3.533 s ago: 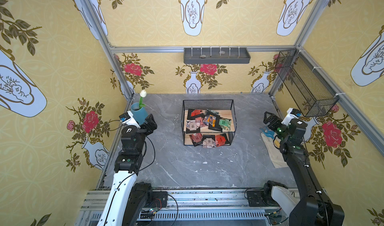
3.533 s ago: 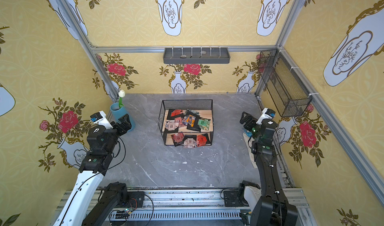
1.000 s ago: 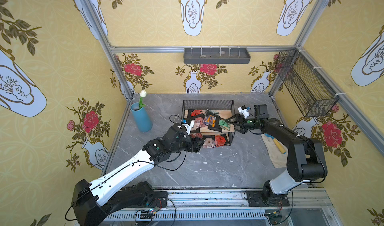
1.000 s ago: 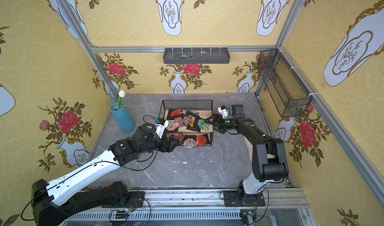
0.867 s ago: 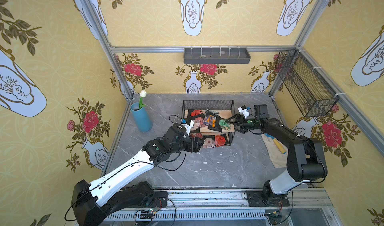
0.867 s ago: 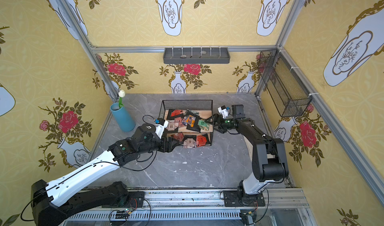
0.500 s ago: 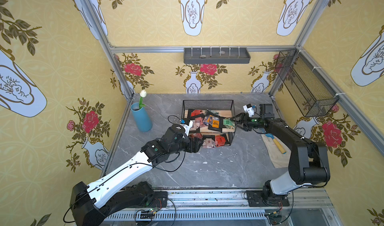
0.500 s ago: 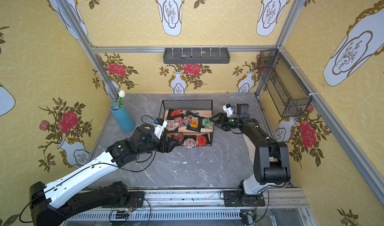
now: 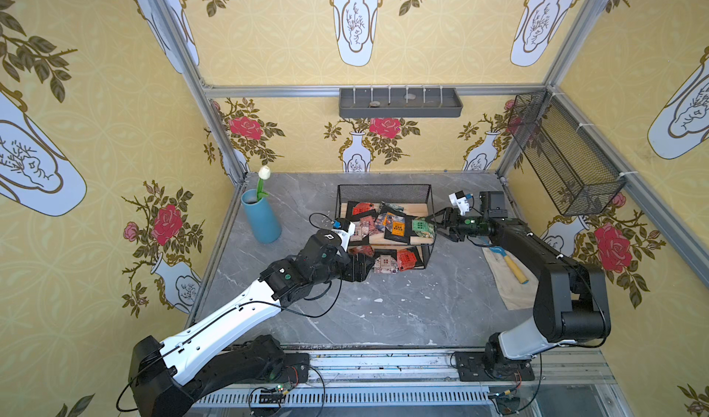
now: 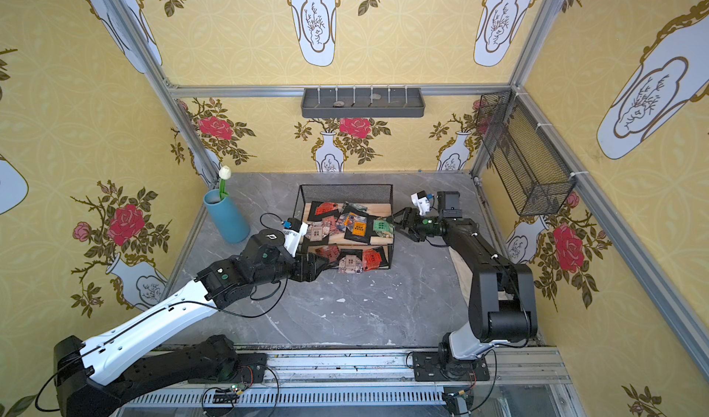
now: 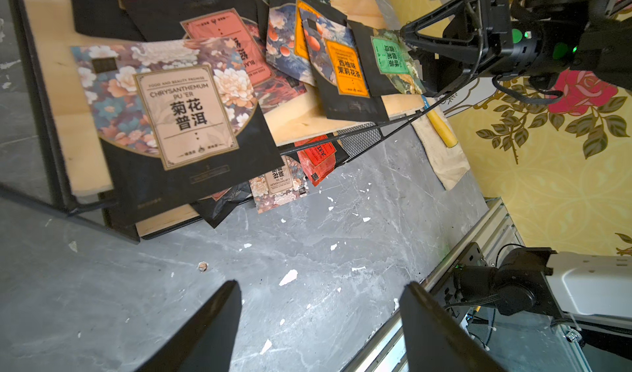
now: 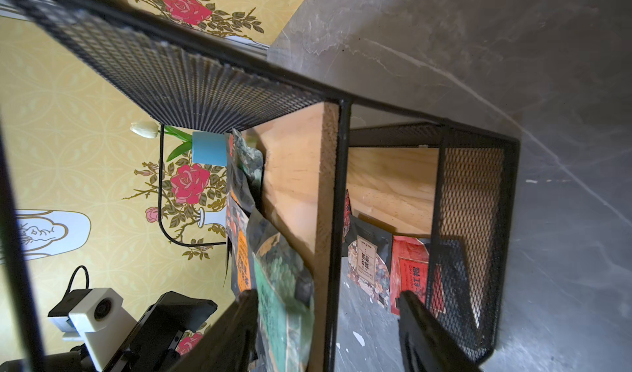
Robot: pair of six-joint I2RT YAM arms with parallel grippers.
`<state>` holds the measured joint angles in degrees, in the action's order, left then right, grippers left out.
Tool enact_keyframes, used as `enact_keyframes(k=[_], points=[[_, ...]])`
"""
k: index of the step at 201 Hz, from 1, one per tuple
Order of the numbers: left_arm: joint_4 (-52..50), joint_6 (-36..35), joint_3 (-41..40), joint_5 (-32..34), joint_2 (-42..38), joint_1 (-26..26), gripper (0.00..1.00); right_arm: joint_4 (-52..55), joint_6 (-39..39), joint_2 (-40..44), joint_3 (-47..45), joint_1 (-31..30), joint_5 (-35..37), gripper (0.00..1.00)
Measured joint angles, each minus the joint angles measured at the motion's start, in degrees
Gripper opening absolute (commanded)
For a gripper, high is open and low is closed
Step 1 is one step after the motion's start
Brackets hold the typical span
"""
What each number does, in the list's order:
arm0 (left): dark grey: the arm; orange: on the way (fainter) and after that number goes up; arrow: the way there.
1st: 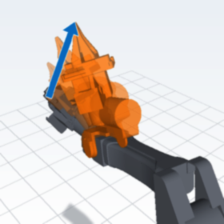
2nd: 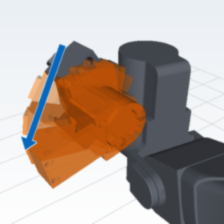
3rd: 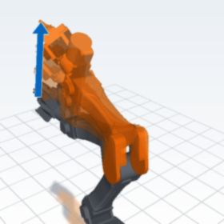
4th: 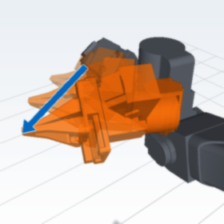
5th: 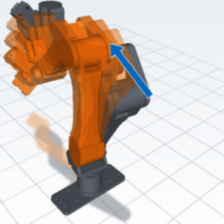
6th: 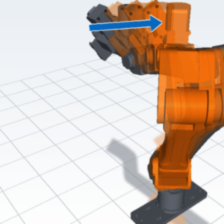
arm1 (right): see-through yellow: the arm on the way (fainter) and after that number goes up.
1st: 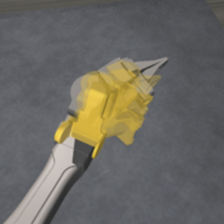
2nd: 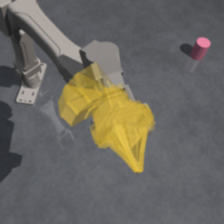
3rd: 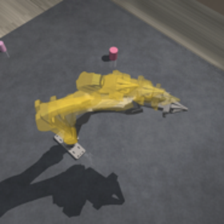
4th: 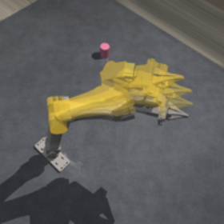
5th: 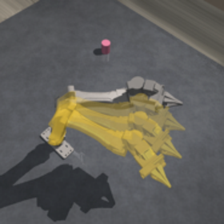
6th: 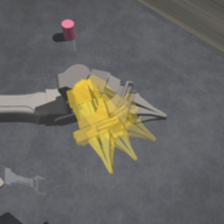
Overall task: Remove the tea bags from the shelf
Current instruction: Pick up the tea bag from the shelf.
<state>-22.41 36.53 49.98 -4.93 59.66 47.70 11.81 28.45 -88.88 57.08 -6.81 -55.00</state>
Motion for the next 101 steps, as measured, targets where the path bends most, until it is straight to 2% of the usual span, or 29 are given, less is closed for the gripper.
enact_keyframes(k=[28, 43, 64, 83, 101], points=[[0.8, 0.2, 0.0, 0.0, 0.1, 0.0, 0.82, 0.0, 0.0, -0.7, 0.2, -0.6, -0.2, 0.62], [1.1, 0.2, 0.0, 0.0, 0.1, 0.0, 0.82, 0.0, 0.0, -0.7, 0.2, -0.5, -0.1, 0.55], [1.2, 0.2, 0.0, 0.0, 0.1, 0.0, 0.82, 0.0, 0.0, -0.7, 0.2, -0.4, -0.1, 0.53], [1.3, 0.2, 0.0, -0.1, 0.1, 0.0, 0.82, 0.0, -0.2, -0.5, 0.2, -0.2, -0.2, 0.4], [1.4, 0.2, 0.0, -0.1, 0.1, 0.0, 0.82, 0.0, -0.2, 0.0, 0.2, 0.4, -0.4, 0.39]])
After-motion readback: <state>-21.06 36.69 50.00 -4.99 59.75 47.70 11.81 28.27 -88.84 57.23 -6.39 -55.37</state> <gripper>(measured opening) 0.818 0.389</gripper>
